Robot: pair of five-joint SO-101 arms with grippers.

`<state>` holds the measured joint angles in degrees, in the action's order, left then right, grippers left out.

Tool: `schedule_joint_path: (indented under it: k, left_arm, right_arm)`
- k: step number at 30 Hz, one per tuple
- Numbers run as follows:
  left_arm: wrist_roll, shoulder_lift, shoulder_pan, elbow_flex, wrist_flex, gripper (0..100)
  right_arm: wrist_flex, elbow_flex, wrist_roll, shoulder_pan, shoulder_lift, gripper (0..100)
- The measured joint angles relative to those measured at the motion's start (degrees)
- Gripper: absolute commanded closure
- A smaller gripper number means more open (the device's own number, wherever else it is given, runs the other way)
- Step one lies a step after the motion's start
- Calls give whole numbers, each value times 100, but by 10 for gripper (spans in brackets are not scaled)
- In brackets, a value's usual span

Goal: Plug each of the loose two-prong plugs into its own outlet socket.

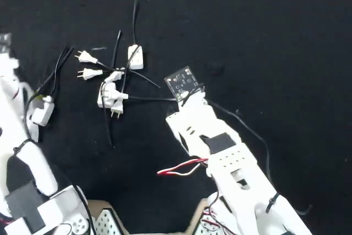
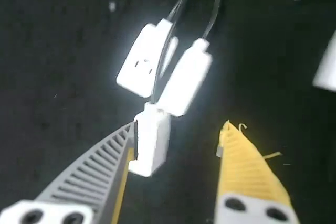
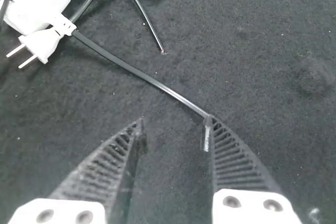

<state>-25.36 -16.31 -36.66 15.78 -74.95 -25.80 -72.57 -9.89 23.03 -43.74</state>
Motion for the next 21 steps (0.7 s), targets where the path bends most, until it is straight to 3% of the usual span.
schedule_joint_path:
  k: [5, 11, 16, 21]
  left_arm:
    - [1011, 0, 1547, -273, -378, 737]
    - [2673, 9, 3262, 818, 1301, 708]
    - [3323, 563, 3402, 1468, 2804, 690]
    - [3402, 1662, 3376, 1090, 2875, 690]
  right_arm:
    - [0, 0, 0, 0, 0, 819]
    - [0, 0, 0, 0, 0, 819]
    - [0, 0, 0, 0, 0, 819]
    - [0, 0, 0, 0, 0, 819]
